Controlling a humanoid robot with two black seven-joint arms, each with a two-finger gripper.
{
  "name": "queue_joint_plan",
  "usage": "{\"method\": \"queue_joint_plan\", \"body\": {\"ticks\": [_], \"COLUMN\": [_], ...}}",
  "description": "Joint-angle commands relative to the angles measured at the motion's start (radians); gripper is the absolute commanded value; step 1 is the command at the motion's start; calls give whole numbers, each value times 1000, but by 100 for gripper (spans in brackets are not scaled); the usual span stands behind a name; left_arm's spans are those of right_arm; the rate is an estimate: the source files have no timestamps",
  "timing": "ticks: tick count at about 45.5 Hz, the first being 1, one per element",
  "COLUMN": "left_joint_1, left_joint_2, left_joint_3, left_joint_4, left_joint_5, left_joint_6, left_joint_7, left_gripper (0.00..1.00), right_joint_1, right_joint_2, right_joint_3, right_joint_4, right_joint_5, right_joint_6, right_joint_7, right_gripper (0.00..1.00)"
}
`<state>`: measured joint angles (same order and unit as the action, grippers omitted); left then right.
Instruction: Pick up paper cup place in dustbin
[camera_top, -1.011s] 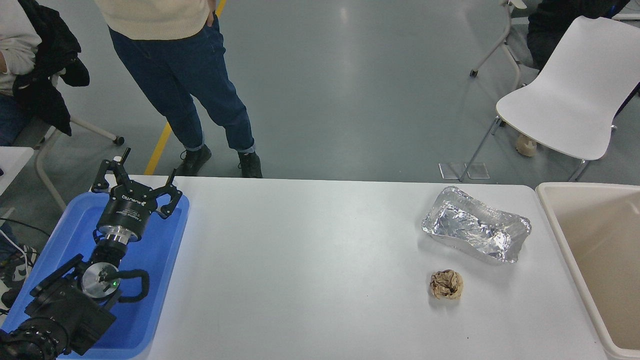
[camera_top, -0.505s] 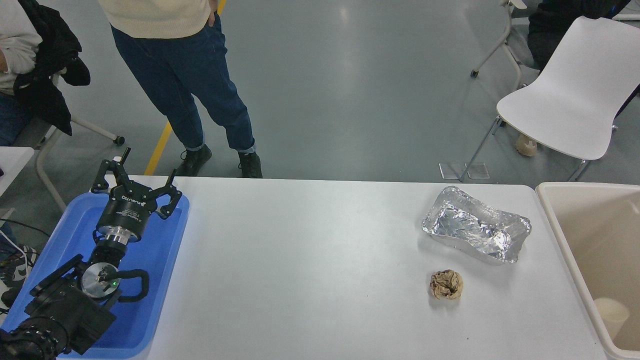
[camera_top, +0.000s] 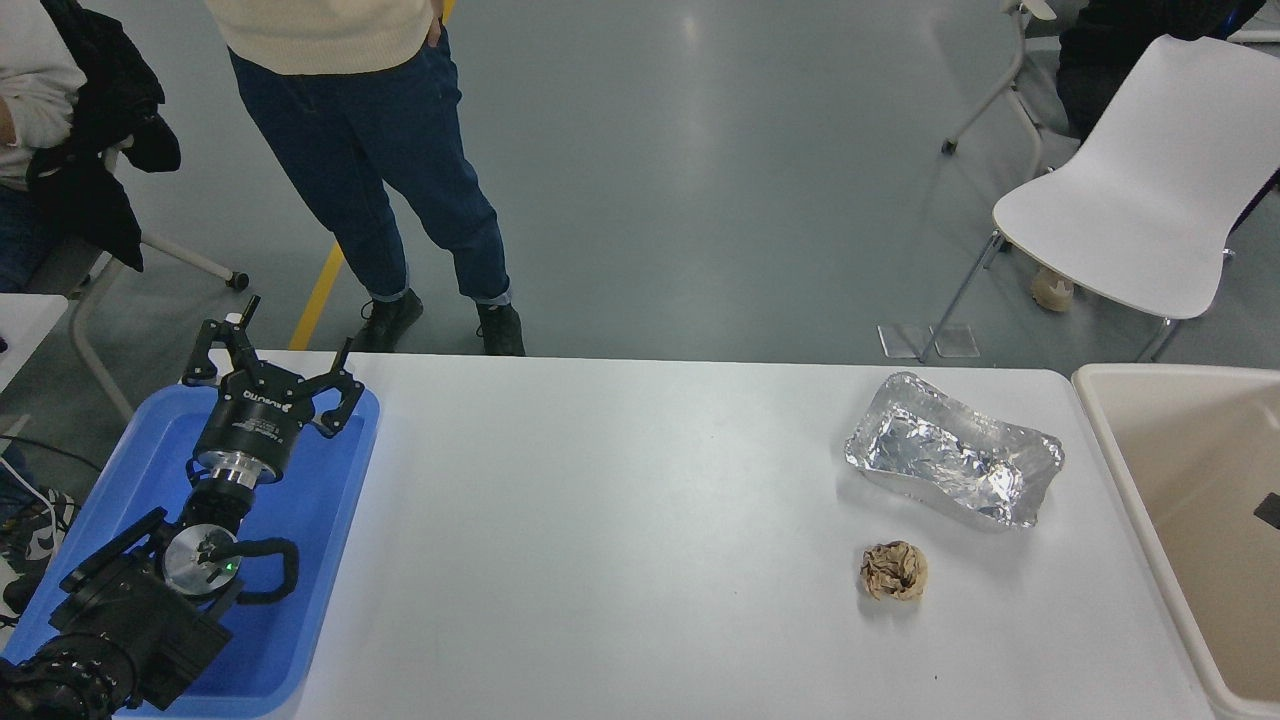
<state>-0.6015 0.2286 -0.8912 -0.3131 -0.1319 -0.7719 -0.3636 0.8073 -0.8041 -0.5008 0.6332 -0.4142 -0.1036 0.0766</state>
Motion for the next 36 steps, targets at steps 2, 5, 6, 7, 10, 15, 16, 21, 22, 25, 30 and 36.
{"method": "queue_joint_plan", "body": {"ticks": [2, 5, 6, 7, 10, 15, 16, 21, 22, 25, 30, 36], "left_joint_1": [-1, -1, -1, -1, -1, -1, -1, -1, -1, -1, -1, -1], "left_joint_2": [0, 0, 0, 0, -2, -2, -2, -2, -2, -2, -2, -2], "left_joint_3": [0, 0, 0, 0, 0, 0, 0, 0, 0, 0, 0, 0], "left_joint_4": [-1, 0, -1, 0, 0, 0, 0, -1, 0, -1, -1, 0], "left_joint_5": [0, 0, 0, 0, 0, 0, 0, 0, 0, 0, 0, 0], "left_joint_6": [-1, 0, 0, 0, 0, -1, 0, -1, -1, 0, -1, -1], "left_joint_7": [2, 2, 2, 2, 2, 3, 3, 3, 3, 3, 3, 3], "left_gripper": [100, 100, 100, 100, 100, 100, 100, 100, 100, 100, 100, 100], "right_joint_1": [294, 422, 470, 516, 642, 768, 782, 846, 858, 906, 1045, 1185], "right_joint_2": [-112, -119, -121, -121, -109, -63, -55, -43, -43, -23, 106, 203], "right_joint_3": [-249, -362, -405, -447, -570, -685, -696, -716, -717, -728, -826, -846], "right_joint_4": [328, 414, 443, 471, 539, 632, 651, 729, 746, 792, 818, 819], "right_joint_5": [-51, -52, -54, -54, -54, -52, -52, -49, -49, -44, -38, -28], "right_joint_6": [-2, 1, 2, 4, 12, 19, 21, 27, 35, 79, 270, 602], "right_joint_7": [0, 2, 2, 2, 3, 5, 5, 5, 5, 3, 3, 5], "right_gripper": [100, 100, 100, 100, 100, 100, 100, 100, 100, 100, 100, 100]}}
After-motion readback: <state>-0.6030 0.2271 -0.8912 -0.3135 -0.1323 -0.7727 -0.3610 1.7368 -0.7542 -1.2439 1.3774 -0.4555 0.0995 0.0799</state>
